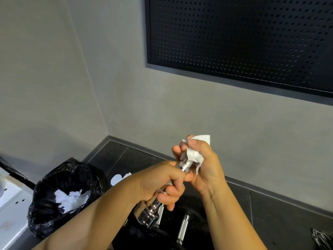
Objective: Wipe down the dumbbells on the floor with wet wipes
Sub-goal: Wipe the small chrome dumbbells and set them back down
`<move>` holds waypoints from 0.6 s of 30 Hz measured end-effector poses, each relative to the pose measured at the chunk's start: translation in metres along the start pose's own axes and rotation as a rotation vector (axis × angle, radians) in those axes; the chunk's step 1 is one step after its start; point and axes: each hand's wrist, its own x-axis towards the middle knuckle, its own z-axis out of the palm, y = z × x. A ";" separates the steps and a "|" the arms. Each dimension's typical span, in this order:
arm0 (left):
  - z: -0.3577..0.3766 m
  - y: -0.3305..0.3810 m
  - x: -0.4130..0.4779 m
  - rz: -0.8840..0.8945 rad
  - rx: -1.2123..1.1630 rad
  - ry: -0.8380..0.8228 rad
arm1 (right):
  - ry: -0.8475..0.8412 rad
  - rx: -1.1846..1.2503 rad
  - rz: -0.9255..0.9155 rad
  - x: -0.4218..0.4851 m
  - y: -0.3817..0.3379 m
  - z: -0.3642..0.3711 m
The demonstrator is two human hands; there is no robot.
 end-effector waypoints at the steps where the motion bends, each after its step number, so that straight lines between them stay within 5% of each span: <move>1: -0.001 0.000 0.001 -0.012 0.021 0.027 | -0.011 -0.001 -0.003 0.000 0.001 0.000; 9: 0.015 -0.012 0.005 0.042 0.157 0.505 | -0.281 0.022 0.039 -0.011 0.006 -0.014; 13: 0.017 -0.017 0.004 0.131 0.233 0.542 | -0.391 -0.054 0.058 -0.017 0.003 -0.021; 18: 0.022 -0.015 0.004 0.196 0.253 0.568 | -0.278 -0.246 0.072 -0.021 -0.009 -0.006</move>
